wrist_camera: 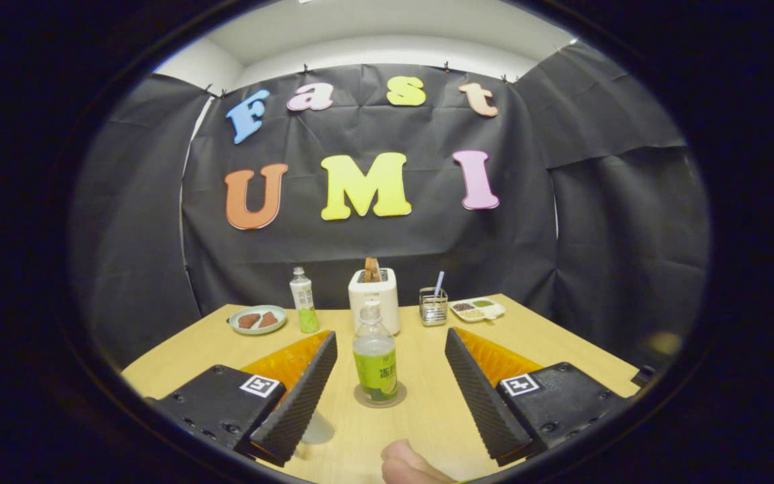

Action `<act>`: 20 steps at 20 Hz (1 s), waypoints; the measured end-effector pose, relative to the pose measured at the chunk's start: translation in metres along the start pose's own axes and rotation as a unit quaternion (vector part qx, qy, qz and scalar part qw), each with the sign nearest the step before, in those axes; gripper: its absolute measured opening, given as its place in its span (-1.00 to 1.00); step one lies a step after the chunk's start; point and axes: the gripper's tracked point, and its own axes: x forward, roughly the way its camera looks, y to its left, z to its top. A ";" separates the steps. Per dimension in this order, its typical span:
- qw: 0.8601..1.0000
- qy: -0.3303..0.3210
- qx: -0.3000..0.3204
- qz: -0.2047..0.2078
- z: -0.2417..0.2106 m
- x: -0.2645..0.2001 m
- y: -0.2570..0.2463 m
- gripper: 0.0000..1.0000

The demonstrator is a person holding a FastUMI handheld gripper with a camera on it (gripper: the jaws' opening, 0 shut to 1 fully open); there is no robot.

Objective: Take the bottle from table, then pour the juice into the cup, finally place the bottle on the coaster

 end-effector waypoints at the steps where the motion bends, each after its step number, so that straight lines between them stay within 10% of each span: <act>1: 1.000 0.000 0.007 0.011 0.005 -0.013 0.001 1.00; 20: 0.998 -0.042 -0.037 0.027 0.001 -0.210 -0.066 1.00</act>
